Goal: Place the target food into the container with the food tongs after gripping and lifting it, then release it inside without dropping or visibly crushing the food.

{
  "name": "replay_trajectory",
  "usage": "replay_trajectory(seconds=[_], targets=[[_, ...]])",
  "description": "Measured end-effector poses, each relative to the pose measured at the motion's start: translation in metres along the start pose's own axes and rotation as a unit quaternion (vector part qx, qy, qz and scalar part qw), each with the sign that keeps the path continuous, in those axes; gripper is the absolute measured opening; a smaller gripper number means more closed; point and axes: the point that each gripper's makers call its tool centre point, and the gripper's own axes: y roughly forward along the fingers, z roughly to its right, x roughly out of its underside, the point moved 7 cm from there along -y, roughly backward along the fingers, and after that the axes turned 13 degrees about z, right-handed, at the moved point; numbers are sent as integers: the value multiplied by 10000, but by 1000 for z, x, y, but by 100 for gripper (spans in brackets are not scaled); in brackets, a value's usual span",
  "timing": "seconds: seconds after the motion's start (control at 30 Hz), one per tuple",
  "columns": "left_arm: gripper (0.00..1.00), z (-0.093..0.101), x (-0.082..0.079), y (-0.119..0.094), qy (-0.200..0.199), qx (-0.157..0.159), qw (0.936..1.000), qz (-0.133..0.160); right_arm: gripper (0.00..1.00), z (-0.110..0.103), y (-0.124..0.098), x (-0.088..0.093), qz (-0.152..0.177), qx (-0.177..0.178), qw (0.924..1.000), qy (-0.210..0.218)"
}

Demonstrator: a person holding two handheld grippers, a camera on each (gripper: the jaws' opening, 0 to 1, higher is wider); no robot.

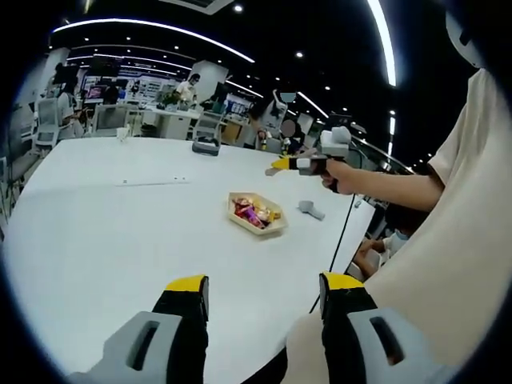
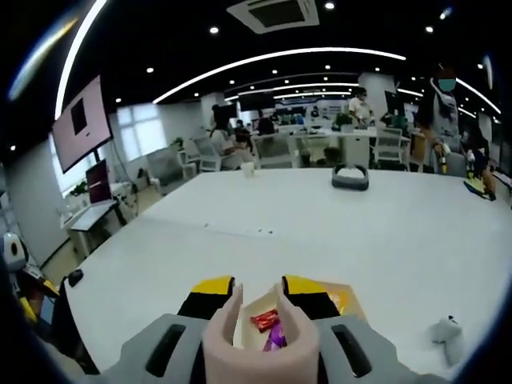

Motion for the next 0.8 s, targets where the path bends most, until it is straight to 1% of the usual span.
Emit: replay_trajectory(seconds=[0.1, 0.2, 0.27, 0.33, 0.37, 0.43, 0.47, 0.5, 0.53, 0.57, 0.63, 0.67, 0.7, 0.73, 0.77, 0.8], targets=[[55, 0, -2, 5, 30, 53, 10000, 5, 23, -18, -1, 4, -19, -335, 9993, 171], [55, 0, -4, 8, 52, 90, 9999, 8, 23, -33, -3, 6, -35, -614, 9978, 239], [55, 0, -5, 10, 65, 116, 9999, 14, 23, -48, -4, 9, -55, -925, 9946, 461], [55, 0, -7, 13, 99, 149, 9998, 14, 23, -62, -7, 12, -93, -1226, 9911, 516], [55, 1, -9, 14, 118, 162, 9998, 18, 23, -67, -8, 12, -84, -1299, 9899, 564], [55, 1, -11, 16, 147, 193, 9997, 33, 23, -80, -11, 14, -105, -1583, 9852, 645], [55, 1, -13, 17, 159, 204, 9997, 37, 23, -84, -11, 14, -103, -1623, 9845, 653], [55, 2, -14, 17, 171, 223, 9996, 40, 23, -89, -13, 14, -107, -1737, 9823, 689], [55, 2, -16, 19, 197, 248, 9995, 49, 23, -98, -15, 14, -132, -1979, 9761, 886], [55, 3, -17, 19, 202, 264, 9994, 55, 23, -103, -17, 11, -57, -2104, 9725, 999], [55, 2, -19, 20, 260, 298, 9992, 69, 23, -112, -21, 8, -42, -2288, 9678, 1052], [54, 3, -21, 20, 297, 319, 9990, 64, 24, -115, -23, 7, -21, -2303, 9674, 1050], [54, 4, -23, 20, 331, 348, 9988, 74, 24, -119, -24, 6, -16, -2368, 9655, 1084], [54, 5, -24, 21, 336, 358, 9988, 77, 24, -125, -27, 5, 2, -2504, 9612, 1158], [54, 6, -26, 22, 360, 384, 9986, 88, 24, -128, -29, 5, 28, -2555, 9592, 1208], [53, 7, -27, 22, 388, 407, 9984, 96, 24, -134, -32, 4, 59, -2669, 9545, 1326]])
